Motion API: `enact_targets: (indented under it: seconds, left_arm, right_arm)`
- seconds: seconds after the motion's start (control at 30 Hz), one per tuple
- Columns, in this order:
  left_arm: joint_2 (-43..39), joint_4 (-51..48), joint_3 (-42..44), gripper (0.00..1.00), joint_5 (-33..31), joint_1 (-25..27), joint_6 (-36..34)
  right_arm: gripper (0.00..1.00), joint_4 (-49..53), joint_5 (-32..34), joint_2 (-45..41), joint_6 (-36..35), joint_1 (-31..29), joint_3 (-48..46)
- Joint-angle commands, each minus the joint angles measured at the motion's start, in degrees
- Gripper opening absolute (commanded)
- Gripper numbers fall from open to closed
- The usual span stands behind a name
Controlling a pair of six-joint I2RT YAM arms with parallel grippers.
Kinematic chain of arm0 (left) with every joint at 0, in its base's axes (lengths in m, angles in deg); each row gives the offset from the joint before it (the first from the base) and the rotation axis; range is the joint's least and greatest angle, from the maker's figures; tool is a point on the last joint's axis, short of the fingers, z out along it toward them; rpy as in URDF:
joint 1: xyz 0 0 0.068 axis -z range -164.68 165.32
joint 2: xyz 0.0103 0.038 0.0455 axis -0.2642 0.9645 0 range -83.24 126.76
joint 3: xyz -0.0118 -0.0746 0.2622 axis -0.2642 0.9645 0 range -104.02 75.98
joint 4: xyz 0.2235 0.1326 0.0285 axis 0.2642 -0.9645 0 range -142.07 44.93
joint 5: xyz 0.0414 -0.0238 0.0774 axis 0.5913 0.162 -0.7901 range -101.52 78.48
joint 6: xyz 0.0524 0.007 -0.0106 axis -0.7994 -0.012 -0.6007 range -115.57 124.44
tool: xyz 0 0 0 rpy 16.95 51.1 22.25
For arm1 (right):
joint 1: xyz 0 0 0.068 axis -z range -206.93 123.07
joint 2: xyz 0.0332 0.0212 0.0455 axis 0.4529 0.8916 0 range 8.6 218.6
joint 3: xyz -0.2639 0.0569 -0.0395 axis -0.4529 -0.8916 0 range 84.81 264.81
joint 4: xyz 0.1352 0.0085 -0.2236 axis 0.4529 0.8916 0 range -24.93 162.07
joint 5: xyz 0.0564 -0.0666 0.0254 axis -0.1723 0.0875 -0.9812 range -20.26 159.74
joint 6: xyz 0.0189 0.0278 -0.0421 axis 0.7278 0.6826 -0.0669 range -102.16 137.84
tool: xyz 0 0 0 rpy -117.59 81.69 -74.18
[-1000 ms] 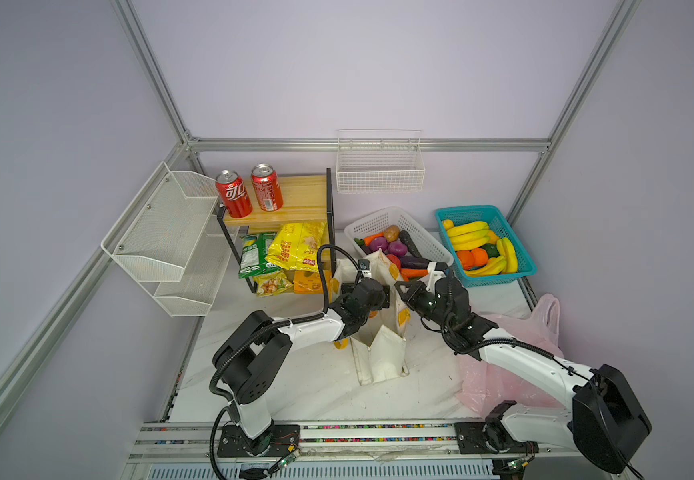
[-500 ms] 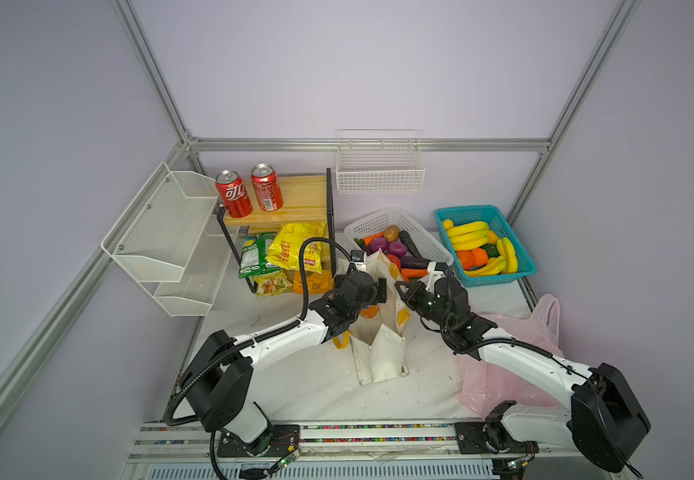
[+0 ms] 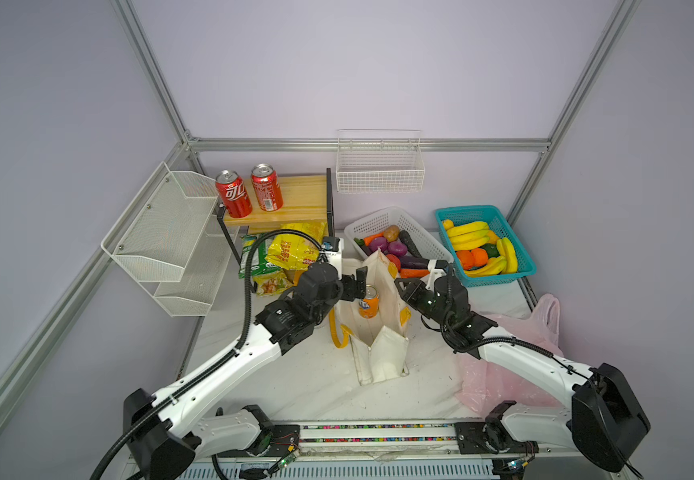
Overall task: Place the mixed food into the grocery bags and tie them
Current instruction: 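Open the left gripper and withdraw it toward the snack shelf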
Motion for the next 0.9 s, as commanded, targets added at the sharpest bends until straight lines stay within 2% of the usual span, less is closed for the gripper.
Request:
enact_targets:
  seconds: [0.0, 0.1, 0.17, 0.3, 0.43, 0.53, 0.73, 0.87]
  left_arm:
    - [-5.9, -9.4, -6.9, 0.96, 1.4, -6.1, -0.7]
    - [-8.2, -13.9, -6.9, 0.96, 2.8, -13.1, -0.2]
    - [-8.7, -15.3, -6.3, 0.96, 5.4, -17.9, 0.8]
    - [-9.5, -12.5, -1.8, 0.94, 11.5, -27.0, 3.3]
    - [-8.3, -2.7, 5.3, 0.86, 23.8, -36.5, 9.4]
    - [-6.3, 2.8, 8.2, 0.81, 27.3, -38.3, 11.7]
    - [-4.0, 7.5, 13.0, 0.76, 24.9, -39.3, 12.0]
    - [-1.9, 9.6, 13.5, 0.7, 26.1, -40.8, 12.1]
  right_arm:
    - [0.45, 2.3, 2.7, -2.7, -6.0, 0.2, 2.2]
    - [0.64, 4.3, 3.3, -3.7, -11.6, 0.3, 4.8]
    - [0.7, 6.9, 4.2, -3.6, -15.8, 0.2, 7.3]
    - [0.75, 9.8, 4.5, -3.6, -24.2, 0.2, 11.3]
    - [0.75, 9.4, 5.5, -4.5, -28.6, 0.2, 12.0]
    - [0.75, 8.9, 5.3, -4.4, -29.4, 0.2, 12.1]
    - [0.75, 8.3, 5.3, -3.4, -30.0, 0.2, 11.1]
    - [0.75, 7.2, 4.4, -2.3, -29.9, 0.2, 11.0]
